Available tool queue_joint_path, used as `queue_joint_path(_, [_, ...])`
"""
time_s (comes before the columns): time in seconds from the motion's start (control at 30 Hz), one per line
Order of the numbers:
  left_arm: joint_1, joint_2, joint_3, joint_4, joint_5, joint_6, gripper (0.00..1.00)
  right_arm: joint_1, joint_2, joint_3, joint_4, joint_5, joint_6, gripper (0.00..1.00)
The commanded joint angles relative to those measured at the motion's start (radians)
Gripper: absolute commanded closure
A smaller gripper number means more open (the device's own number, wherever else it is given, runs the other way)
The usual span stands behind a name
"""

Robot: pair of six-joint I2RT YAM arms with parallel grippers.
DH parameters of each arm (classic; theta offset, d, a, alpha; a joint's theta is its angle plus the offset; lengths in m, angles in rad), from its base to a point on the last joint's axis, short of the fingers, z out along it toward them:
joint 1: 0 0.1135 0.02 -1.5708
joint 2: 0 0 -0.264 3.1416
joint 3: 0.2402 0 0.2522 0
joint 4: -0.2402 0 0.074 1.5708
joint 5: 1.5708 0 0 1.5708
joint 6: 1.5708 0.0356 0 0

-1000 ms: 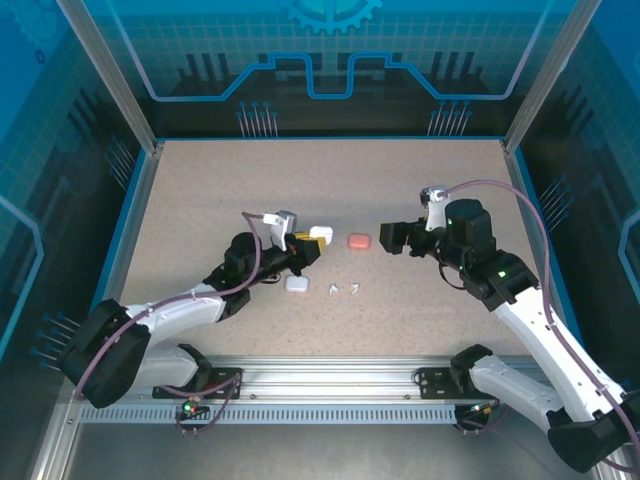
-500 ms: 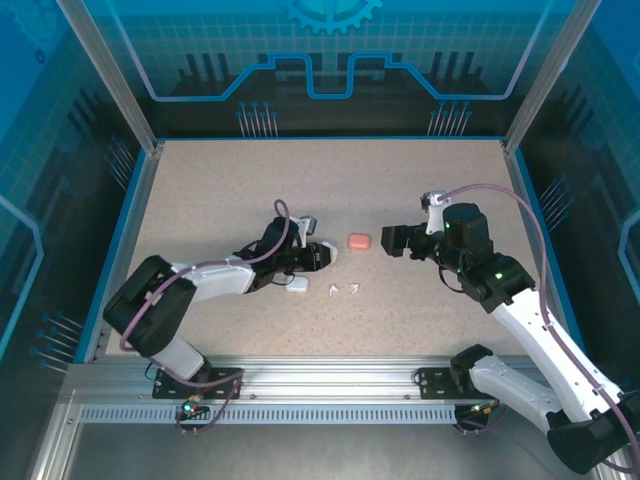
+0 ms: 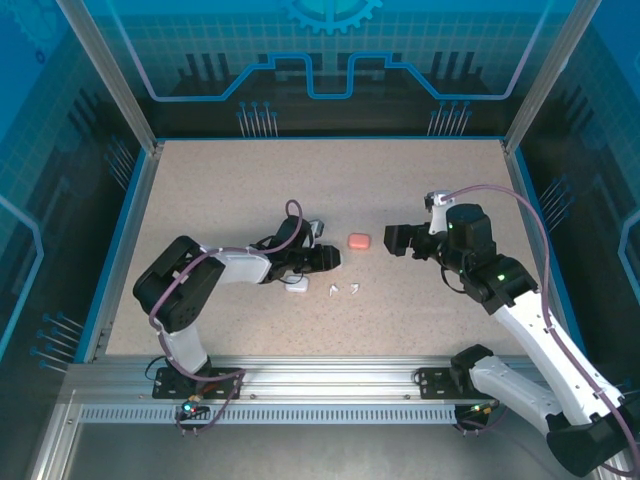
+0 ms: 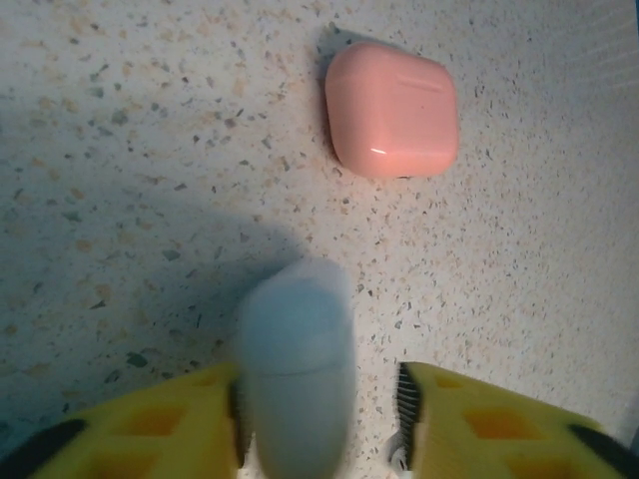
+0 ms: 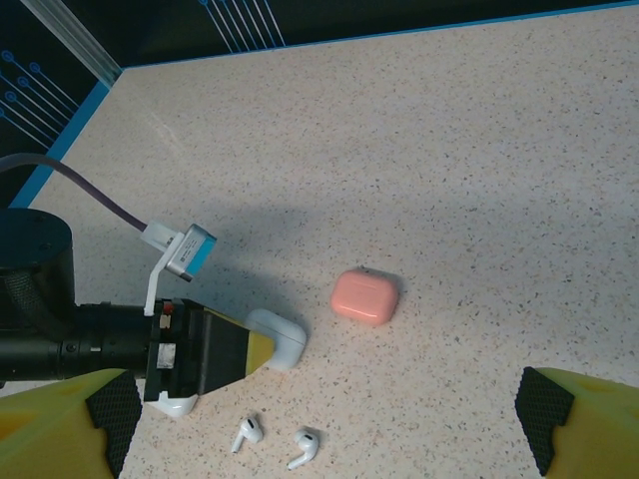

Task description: Insert the wireless bluetooth earbuds into the charging case

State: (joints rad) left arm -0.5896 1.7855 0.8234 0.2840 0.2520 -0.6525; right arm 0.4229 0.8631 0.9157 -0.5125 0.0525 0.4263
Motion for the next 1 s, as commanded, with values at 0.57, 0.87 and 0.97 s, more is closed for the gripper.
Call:
queue_joint_path(0.57, [0.120, -0.473, -0.089, -0.273, -0.175, 0.220, 0.23, 0.016, 0.166, 0.131, -0.101, -0.086, -0.074, 0.00])
queue_joint_path(0.87, [0.143, -0.913, -0.187, -0.432, -0.430, 0.411, 0.01, 0.196, 0.390, 0.298, -0.225, 0.002, -0.196, 0.00])
queue_joint_path(0.97, [0.146, -1.048, -0.195, -0.498, -0.504, 0.464, 0.01, 0.266, 0.487, 0.371, -0.270, 0.021, -0.252, 0.00])
